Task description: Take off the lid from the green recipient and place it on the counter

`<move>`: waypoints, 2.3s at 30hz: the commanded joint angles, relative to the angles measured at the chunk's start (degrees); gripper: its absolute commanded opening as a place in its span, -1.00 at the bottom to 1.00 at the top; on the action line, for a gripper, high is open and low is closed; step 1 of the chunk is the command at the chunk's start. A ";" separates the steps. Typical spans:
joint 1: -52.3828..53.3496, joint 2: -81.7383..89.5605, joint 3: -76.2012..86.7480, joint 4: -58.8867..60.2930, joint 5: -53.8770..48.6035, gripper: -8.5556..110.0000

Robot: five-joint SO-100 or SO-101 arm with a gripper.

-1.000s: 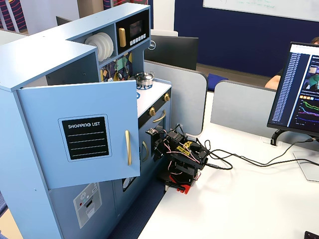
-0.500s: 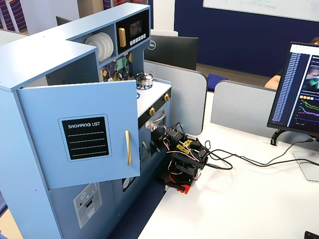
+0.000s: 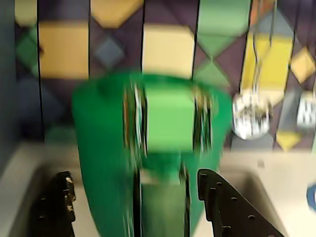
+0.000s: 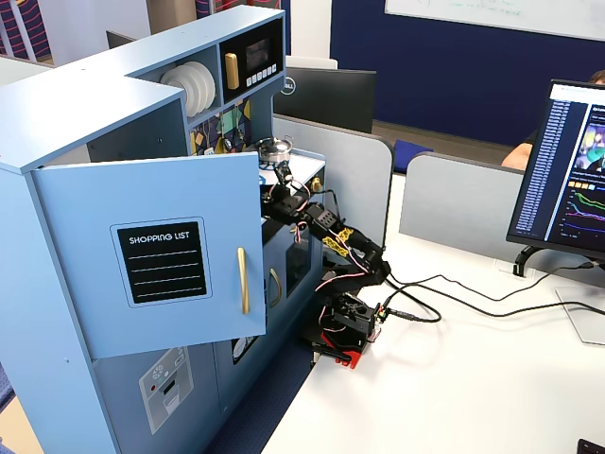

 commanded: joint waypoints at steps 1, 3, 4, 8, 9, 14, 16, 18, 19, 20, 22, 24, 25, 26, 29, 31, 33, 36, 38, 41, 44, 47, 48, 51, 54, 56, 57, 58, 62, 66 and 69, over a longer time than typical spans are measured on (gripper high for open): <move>1.85 -2.55 -7.12 -1.76 -0.62 -0.41; 1.93 -3.34 -8.00 -1.67 -0.70 -0.41; 2.02 -3.87 -8.44 -1.58 -0.79 -0.41; 3.08 -5.98 -10.11 -1.67 -0.88 -0.41; 3.52 -6.42 -10.55 -1.67 -0.44 -0.41; 4.04 -7.91 -11.60 -2.46 0.79 -0.34; 3.96 -8.79 -12.30 -2.64 1.05 -0.33; 3.96 -9.76 -13.18 -2.64 1.14 -0.33; 3.96 -10.28 -13.71 -2.64 1.14 -0.33; 3.78 -10.81 -14.15 -2.64 1.14 -0.33; 3.43 -12.04 -15.21 -2.64 0.97 -0.33; 2.99 -13.54 -16.44 -2.64 0.62 -0.34; 2.81 -14.24 -16.87 -2.90 0.35 -0.35; 2.72 -15.12 -17.40 -3.34 0.35 -0.36; 2.55 -17.75 -19.51 -3.52 0.70 -0.37; 2.29 -19.69 -21.09 -3.60 0.97 -0.38; 2.02 -21.18 -22.41 -3.60 1.58 -0.40; 1.14 -21.88 -23.03 -2.99 2.11 -0.49; 0.35 -21.71 -22.50 -2.46 1.76 -0.64; -0.97 -21.36 -21.97 -2.81 2.20 -0.86; -2.37 -21.62 -22.68 -6.50 4.31 -0.86; -3.60 -22.59 -25.14 -12.13 3.08 -0.86; -3.69 -22.94 -26.02 -14.15 2.11 -0.86; -1.14 -23.12 -27.95 -16.26 -1.41 -0.86; 5.45 -22.24 -27.25 -16.35 -2.64 -0.86; 10.99 -21.80 -26.46 -16.26 -2.11 -0.86; 14.06 -21.62 -26.37 -15.47 -1.32 -0.86; 16.44 -21.45 -26.02 -14.77 -0.88 -0.86; 23.82 -20.30 -20.74 -15.21 -0.18 -0.86; 26.89 -19.86 -13.27 -18.28 0.97 -0.86; 27.07 -20.04 -6.24 -23.38 0.35 -0.86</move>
